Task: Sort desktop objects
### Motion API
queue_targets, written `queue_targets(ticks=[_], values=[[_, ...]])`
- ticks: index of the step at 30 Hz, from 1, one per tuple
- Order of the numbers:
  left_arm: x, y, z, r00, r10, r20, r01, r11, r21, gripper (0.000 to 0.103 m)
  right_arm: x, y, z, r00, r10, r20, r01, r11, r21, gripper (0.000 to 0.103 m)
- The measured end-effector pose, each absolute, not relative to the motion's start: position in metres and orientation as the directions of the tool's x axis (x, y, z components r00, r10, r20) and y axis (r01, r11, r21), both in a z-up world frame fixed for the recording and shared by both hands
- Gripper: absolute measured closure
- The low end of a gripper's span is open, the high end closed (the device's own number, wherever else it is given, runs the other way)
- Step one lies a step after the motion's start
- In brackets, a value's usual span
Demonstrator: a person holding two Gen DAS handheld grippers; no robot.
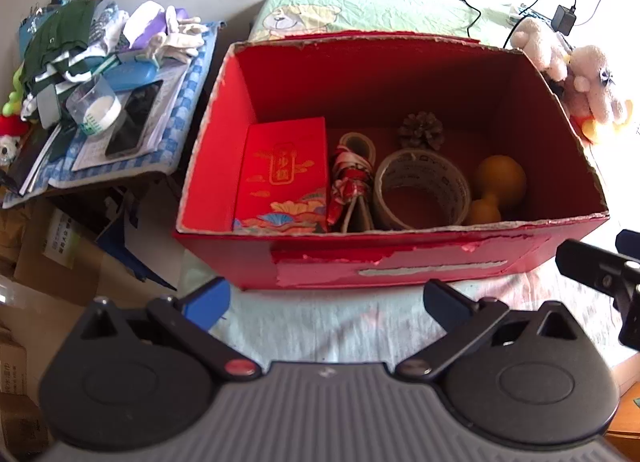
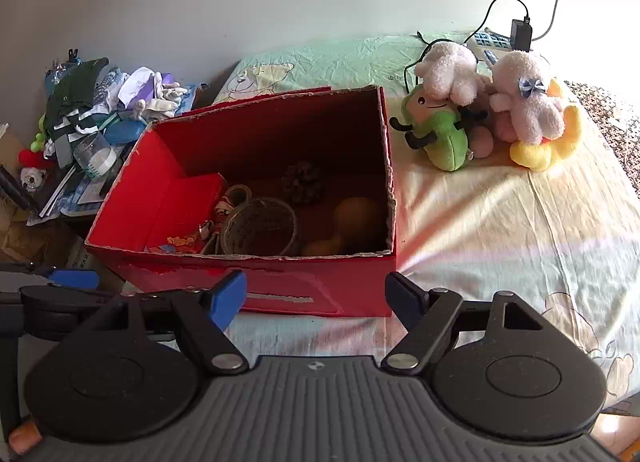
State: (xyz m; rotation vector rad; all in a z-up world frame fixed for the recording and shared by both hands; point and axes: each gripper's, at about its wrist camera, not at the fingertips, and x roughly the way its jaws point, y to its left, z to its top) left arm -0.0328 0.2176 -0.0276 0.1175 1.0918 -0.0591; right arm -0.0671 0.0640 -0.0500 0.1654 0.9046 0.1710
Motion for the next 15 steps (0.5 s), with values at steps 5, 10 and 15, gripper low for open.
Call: queue_targets(ticks=[5, 10, 15], values=[[-0.031, 0.222, -0.018, 0.476, 0.012, -0.879, 0.108, 0.991, 0.073, 0.0, -0.07, 0.066, -0.044, 0.623, 0.213, -0.753, -0.07, 0.974, 0.217, 0.024], [-0.028, 0.225, -0.005, 0.493, -0.004, -0.87, 0.106, 0.993, 0.055, 0.0, -0.071, 0.066, -0.039, 0.638, 0.202, -0.743, -0.059, 0.975, 0.214, 0.024], [-0.022, 0.222, 0.006, 0.529, 0.016, -0.848, 0.103, 0.991, 0.083, 0.0, -0.069, 0.07, -0.032, 0.668, 0.174, -0.724, -0.044, 0.98, 0.195, 0.024]])
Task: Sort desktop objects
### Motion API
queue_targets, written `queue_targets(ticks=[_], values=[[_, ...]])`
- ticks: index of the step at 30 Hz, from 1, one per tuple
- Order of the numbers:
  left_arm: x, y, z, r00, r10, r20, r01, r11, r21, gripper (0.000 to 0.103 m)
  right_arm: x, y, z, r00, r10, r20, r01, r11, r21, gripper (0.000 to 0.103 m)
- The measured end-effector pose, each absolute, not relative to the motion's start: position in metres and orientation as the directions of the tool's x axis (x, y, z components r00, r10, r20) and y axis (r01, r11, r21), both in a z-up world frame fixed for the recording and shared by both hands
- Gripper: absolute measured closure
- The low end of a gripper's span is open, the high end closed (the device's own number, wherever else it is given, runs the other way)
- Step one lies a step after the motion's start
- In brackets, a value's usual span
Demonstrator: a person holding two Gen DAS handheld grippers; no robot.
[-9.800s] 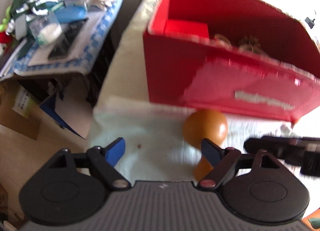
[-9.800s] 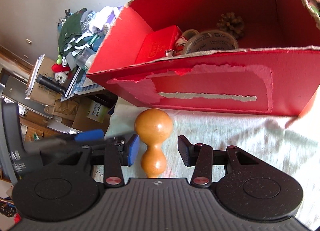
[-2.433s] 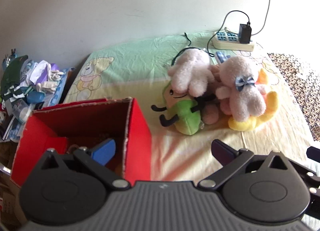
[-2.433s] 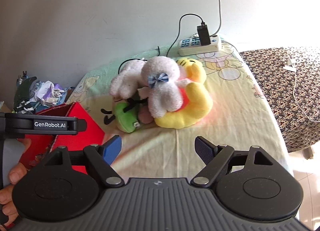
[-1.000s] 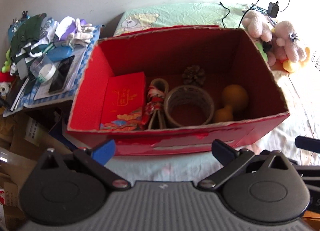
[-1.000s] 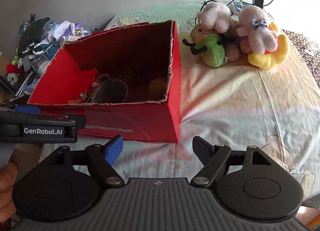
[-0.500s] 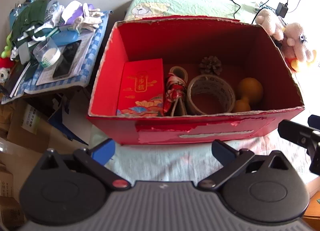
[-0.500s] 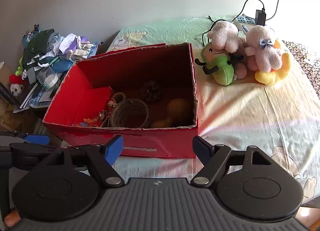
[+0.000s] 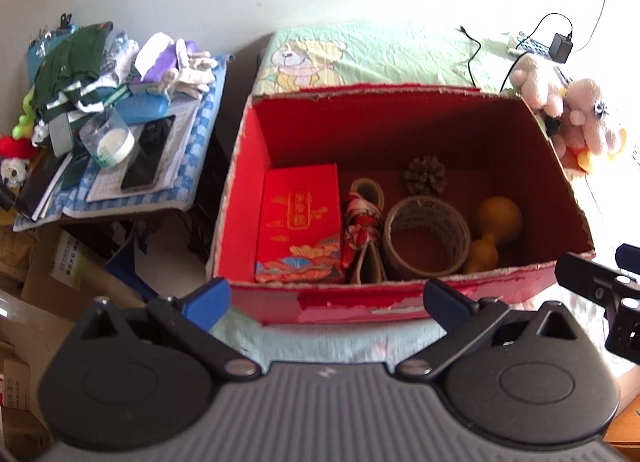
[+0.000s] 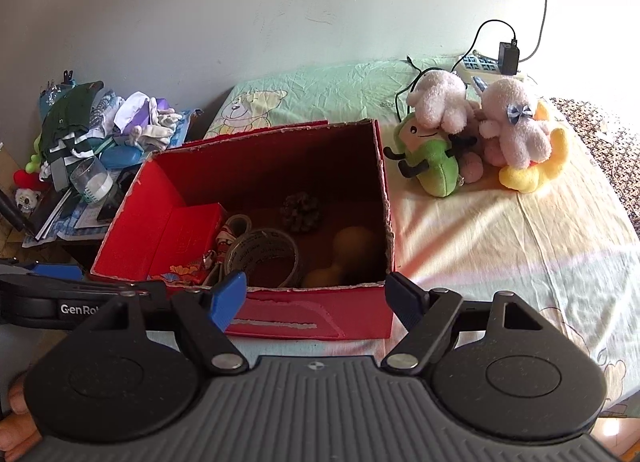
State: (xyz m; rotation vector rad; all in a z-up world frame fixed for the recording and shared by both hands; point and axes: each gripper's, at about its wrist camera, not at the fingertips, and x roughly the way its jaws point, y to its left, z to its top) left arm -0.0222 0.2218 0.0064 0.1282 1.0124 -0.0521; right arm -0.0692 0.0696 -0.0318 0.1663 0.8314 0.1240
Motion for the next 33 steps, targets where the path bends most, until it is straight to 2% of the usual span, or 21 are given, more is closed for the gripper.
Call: queue_targets(ticks=[8, 12, 16, 23, 30, 33], values=[[-0.008, 0.219, 0.01, 0.568, 0.043, -0.822, 0.084, 0.99, 0.109, 0.0, -0.042, 0.068, -0.035, 0.657, 0.056, -0.752, 0.086, 0.985, 0.148, 0.023], [-0.003, 0.22, 0.005, 0.542, 0.015, -0.84, 0.087, 0.994, 0.073, 0.0, -0.036, 0.065, -0.037, 0.646, 0.011, -0.764, 0.158, 0.976, 0.148, 0.017], [0.002, 0.223, 0.002, 0.513, -0.035, -0.858, 0.094, 0.995, 0.015, 0.0, -0.034, 0.068, -0.035, 0.651, -0.018, -0.759, 0.164, 0.979, 0.117, 0.014], [0.006, 0.217, 0.0, 0.51, -0.051, -0.859, 0.098, 0.995, 0.0, 0.0, -0.03, 0.075, -0.029, 0.677, -0.069, -0.733, 0.17, 0.983, 0.064, 0.009], [0.013, 0.215, -0.002, 0.518, -0.042, -0.854, 0.107, 0.994, 0.015, 0.0, -0.027, 0.075, -0.027, 0.664, 0.015, -0.748, 0.132, 0.982, 0.137, 0.009], [0.015, 0.213, -0.003, 0.519, -0.033, -0.854, 0.114, 0.993, 0.031, 0.0, -0.028, 0.08, -0.027, 0.668, 0.012, -0.744, 0.112, 0.987, 0.116, 0.01]])
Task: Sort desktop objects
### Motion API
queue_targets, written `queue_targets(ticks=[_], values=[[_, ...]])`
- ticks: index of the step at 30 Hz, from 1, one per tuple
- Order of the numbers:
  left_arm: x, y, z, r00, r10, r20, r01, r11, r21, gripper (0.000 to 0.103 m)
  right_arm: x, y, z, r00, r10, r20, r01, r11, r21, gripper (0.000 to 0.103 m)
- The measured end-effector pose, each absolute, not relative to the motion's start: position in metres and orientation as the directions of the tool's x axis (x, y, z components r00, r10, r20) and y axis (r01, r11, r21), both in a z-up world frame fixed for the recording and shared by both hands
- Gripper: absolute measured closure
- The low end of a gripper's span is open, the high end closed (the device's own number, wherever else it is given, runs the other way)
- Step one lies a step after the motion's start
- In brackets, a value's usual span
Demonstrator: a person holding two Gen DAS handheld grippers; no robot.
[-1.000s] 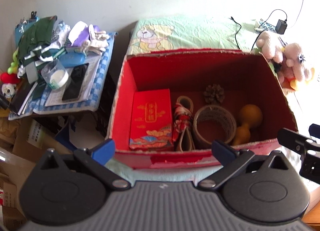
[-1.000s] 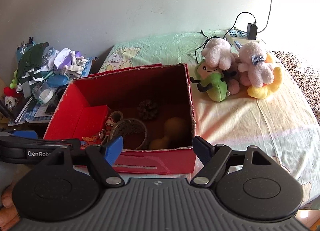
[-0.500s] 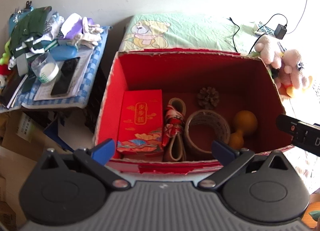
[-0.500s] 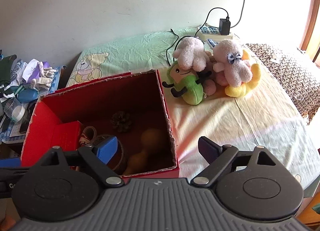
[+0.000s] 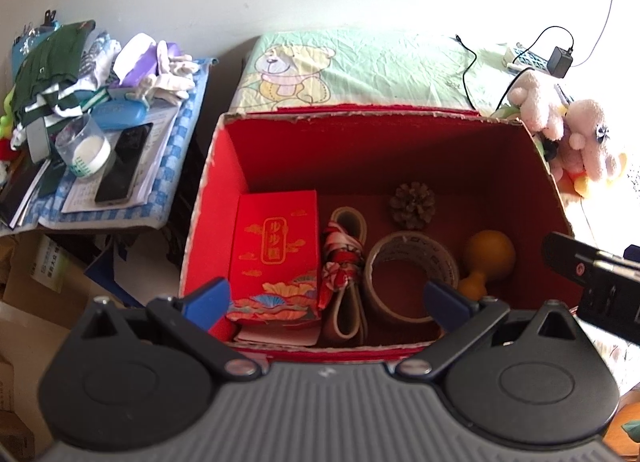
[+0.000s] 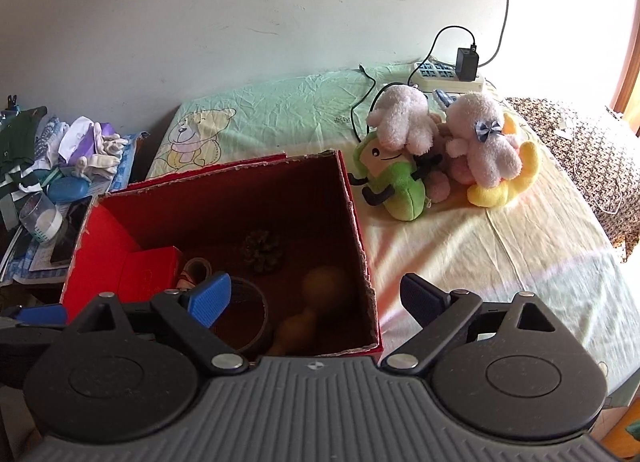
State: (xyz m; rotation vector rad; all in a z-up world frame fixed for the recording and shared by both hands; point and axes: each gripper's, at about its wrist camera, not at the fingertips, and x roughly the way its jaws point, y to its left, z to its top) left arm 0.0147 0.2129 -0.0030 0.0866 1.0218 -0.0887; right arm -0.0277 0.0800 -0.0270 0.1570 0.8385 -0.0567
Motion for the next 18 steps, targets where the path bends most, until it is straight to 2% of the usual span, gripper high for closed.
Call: queue_targets(ticks=[13, 18], values=[[0.017, 0.225, -0.001, 0.555, -0.012, -0.832, 0.098, 0.994, 0.051, 0.0, -0.02, 0.085, -0.03, 0.656, 0.033, -0.754, 0.122, 0.981, 0.149, 0.011], [0.015, 0.23, -0.001, 0.566, 0.004, -0.825, 0.094, 0.993, 0.069, 0.0, -0.026, 0.09, -0.028, 0.651, 0.004, -0.759, 0.101, 0.991, 0.091, 0.011]])
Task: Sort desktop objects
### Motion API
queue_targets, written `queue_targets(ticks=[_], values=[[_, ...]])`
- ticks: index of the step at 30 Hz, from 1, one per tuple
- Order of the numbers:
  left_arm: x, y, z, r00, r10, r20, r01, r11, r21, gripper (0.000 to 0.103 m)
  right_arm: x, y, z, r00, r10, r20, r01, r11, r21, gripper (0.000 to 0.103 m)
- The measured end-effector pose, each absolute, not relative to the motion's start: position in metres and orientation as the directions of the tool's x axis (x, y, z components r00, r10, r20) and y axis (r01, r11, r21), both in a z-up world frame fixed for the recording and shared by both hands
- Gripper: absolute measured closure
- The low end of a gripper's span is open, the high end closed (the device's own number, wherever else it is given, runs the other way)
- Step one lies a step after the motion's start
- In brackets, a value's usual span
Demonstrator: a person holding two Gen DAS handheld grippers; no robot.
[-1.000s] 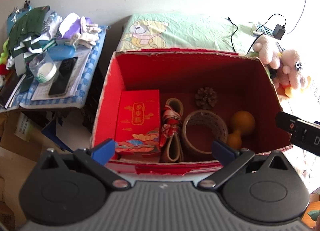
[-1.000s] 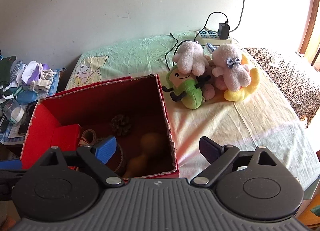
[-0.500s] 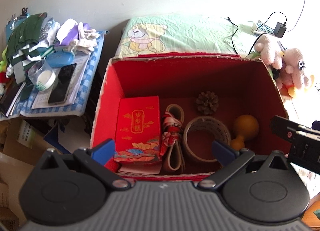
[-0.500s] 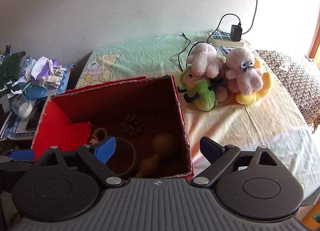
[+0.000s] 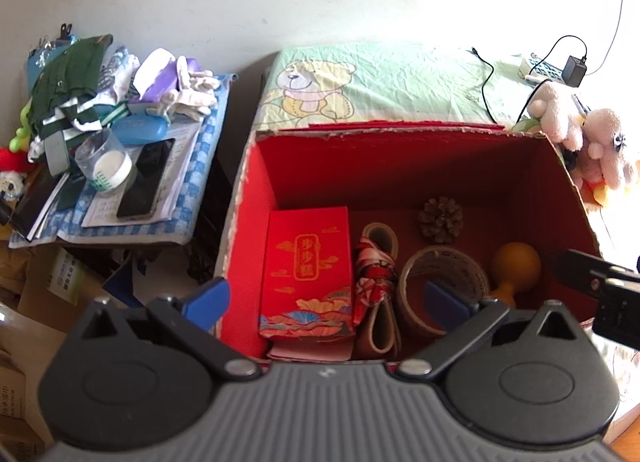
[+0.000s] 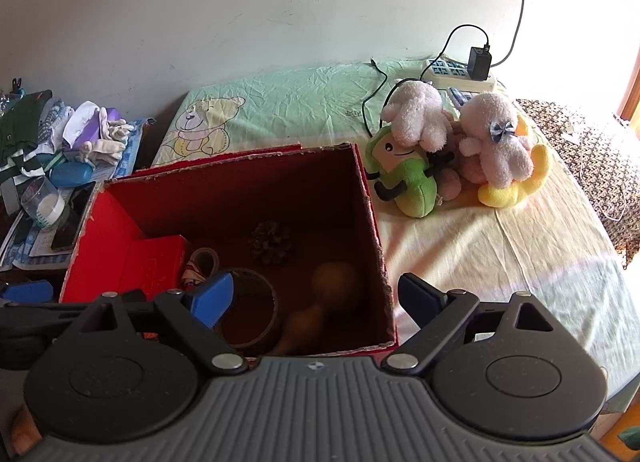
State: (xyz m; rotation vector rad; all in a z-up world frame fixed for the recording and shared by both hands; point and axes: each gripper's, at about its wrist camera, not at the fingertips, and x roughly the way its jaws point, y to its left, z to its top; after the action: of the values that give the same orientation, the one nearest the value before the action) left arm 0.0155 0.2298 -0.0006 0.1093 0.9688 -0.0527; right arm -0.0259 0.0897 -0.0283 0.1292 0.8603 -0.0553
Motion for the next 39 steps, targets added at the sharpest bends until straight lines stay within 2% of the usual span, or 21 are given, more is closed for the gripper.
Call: queue_targets(ticks=[19, 39], values=[[0.009, 0.214, -0.009, 0.582, -0.002, -0.813, 0.136, 0.986, 0.095, 0.0, -0.037, 0.078, -0.039, 0.622, 0.016, -0.782, 0.12, 0.986, 0.115, 0.013], [0.019, 0.23, -0.004, 0.594, 0.066, -0.802, 0.058, 0.99, 0.125, 0.0, -0.025, 0.08, -0.035, 0.641, 0.061, -0.765, 0.08, 0.986, 0.146, 0.013]])
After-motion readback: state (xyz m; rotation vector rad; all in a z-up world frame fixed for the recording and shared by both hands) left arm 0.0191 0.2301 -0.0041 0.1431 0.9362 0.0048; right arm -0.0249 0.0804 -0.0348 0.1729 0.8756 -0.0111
